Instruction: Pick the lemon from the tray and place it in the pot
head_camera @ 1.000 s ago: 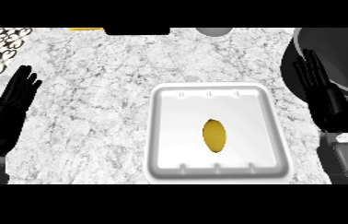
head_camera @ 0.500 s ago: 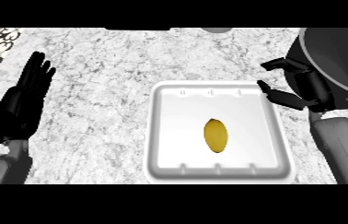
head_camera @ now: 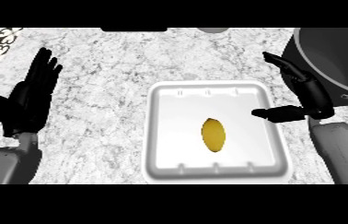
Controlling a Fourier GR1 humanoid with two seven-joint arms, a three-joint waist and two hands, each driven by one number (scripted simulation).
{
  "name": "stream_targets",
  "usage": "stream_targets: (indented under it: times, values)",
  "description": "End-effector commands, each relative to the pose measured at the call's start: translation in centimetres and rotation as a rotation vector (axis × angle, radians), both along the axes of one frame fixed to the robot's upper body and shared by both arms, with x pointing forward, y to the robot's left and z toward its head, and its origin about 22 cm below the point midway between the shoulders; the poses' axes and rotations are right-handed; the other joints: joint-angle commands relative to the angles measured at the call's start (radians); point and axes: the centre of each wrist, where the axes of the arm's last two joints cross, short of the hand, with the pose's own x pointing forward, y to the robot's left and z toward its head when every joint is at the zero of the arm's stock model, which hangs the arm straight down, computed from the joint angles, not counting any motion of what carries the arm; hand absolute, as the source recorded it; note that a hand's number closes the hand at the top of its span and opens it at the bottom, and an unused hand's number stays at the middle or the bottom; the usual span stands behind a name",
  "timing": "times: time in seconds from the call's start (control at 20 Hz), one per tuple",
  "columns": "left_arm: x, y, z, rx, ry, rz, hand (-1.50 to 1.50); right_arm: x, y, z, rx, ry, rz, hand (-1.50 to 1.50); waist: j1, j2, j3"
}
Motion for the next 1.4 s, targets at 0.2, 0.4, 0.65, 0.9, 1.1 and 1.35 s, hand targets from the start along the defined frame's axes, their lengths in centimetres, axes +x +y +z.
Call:
stream_targets:
  times: [0.2, 0.4, 0.65, 0.9, 1.1, 1.35]
  values:
    - [0.3, -0.8, -0.6, -0.006, 0.002, 0.020, 0.00, -0.4, 3.4, 5.6, -0.392, 0.195, 0.178, -1.50, -0.006, -0.008, -0.003]
    - [-0.8, -0.4, -0.3, 0.006, 0.028, -0.020, 0.00, -0.3, 4.5, 8.4, -0.630, 0.271, 0.213, -1.50, 0.013, -0.008, -0.003]
    - [-0.9, -0.6, -1.0, 0.001, 0.018, 0.007, 0.00, -3.4, 10.7, 7.0, -0.780, 0.343, 0.285, -1.50, -0.001, -0.005, -0.002]
    - [0.7, -2.0, -0.3, -0.012, 0.008, -0.015, 0.00, -3.5, 12.3, 6.4, -0.818, 0.417, 0.284, -1.50, 0.000, 0.000, 0.000]
    - [0.8, 0.4, -1.3, -0.017, -0.002, 0.001, 0.00, -4.7, 13.5, 7.2, -0.798, 0.425, 0.272, -1.50, 0.001, 0.001, 0.000]
    - [1.3, 0.7, -1.2, -0.001, -0.003, -0.007, 0.00, -3.9, 12.1, 6.7, -0.850, 0.465, 0.276, -1.50, 0.001, 0.001, 0.000]
